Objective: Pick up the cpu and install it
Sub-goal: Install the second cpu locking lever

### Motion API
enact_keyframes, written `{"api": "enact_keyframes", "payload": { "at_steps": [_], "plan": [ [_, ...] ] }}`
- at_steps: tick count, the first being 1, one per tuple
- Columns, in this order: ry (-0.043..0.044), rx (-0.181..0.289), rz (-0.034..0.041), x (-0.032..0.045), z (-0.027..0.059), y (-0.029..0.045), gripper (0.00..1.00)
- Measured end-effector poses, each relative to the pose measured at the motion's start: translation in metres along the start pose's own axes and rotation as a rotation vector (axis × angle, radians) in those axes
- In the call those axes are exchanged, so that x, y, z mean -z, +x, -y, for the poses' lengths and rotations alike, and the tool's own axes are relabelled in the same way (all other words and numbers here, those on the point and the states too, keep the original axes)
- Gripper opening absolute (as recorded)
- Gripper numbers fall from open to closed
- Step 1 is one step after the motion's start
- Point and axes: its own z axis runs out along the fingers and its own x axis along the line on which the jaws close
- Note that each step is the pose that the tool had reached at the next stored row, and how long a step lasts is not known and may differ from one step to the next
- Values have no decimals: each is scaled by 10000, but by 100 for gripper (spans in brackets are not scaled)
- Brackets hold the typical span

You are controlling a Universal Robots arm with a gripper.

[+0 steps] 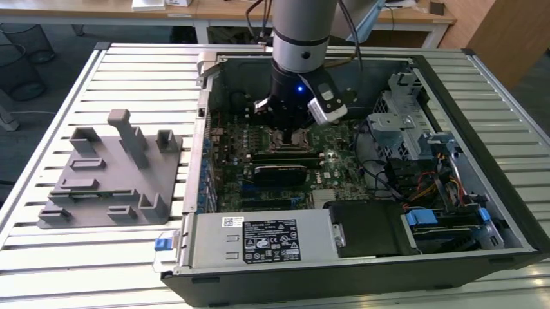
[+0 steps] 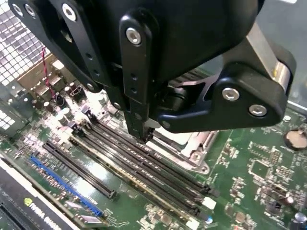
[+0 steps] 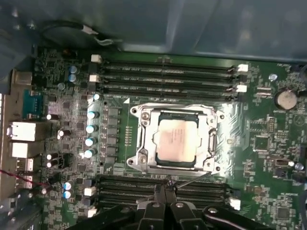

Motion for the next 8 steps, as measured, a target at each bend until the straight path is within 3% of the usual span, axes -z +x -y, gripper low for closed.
{"api": "enact_keyframes", "payload": {
  "at_steps": [5,8],
  "plan": [
    [0,0,-1,-82,1,56,11],
    [-57,1,3,-130,2,56,11]
  ]
}}
